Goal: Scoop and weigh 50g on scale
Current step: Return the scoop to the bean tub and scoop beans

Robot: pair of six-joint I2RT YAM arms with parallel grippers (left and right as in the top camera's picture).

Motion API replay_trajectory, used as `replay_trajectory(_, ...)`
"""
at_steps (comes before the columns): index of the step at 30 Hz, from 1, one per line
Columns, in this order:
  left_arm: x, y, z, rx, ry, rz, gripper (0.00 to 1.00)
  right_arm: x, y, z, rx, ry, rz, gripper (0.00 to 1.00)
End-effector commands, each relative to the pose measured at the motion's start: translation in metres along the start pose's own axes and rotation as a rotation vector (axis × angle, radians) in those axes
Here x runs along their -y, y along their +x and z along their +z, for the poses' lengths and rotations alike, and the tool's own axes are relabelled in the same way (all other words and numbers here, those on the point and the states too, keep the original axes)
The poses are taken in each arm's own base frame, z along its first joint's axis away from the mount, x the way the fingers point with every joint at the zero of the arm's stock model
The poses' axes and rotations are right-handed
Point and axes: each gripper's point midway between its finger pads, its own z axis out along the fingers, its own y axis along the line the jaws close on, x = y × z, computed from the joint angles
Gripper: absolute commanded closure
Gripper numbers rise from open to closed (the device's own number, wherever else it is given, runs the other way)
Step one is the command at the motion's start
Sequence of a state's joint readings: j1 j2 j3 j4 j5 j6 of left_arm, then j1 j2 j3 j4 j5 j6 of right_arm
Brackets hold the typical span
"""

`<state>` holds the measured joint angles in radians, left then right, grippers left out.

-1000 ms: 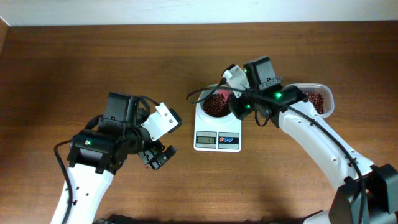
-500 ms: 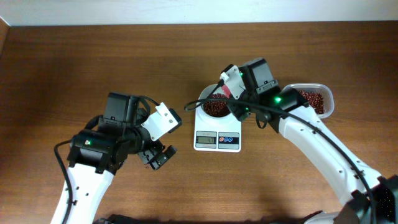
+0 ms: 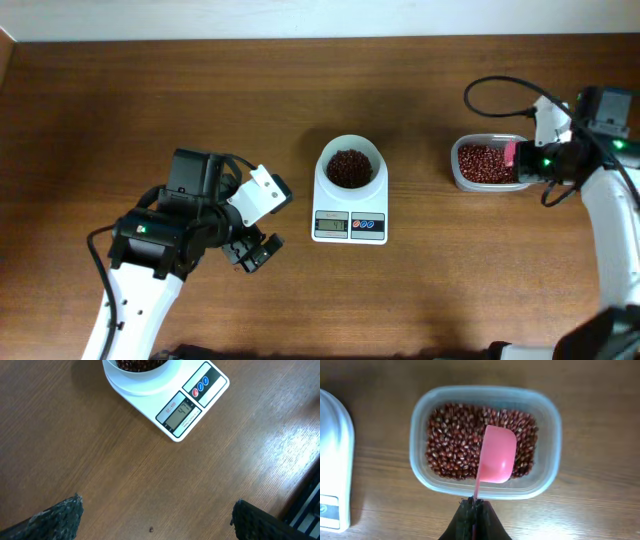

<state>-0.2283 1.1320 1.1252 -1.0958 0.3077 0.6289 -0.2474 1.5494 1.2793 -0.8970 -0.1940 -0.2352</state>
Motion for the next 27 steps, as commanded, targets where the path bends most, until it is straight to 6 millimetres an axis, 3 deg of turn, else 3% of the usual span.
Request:
replay_trajectory(1,-0.001,-0.008,-0.008,0.033,-0.010,0.022,0.01,-0.001,0.013,0.029,-0.082,-0.041,0.027,0.96)
replay_trajectory(6,-0.001,-0.008,-0.008,0.033,-0.010,0.022,0.01,0.002,0.011,0.058,-0.099,-0.067,0.034,0.96)
replay_trajectory(13,-0.001,-0.008,-0.008,0.033,-0.010,0.022,0.01,-0.017,0.010,0.058,-0.087,-0.191,0.051,0.96)
replay_trajectory(17,-0.001,-0.008,-0.008,0.033,-0.010,0.022,0.01,-0.016,0.005,0.049,-0.035,-0.310,0.121,0.96)
replay_trajectory(20,-0.001,-0.008,-0.008,0.033,-0.010,0.022,0.01,0.004,0.007,0.037,0.002,-0.376,0.226,0.96)
replay_trajectory(27,-0.001,-0.008,-0.008,0.033,-0.010,0.022,0.01,0.019,0.005,0.011,0.096,-0.537,0.363,0.96)
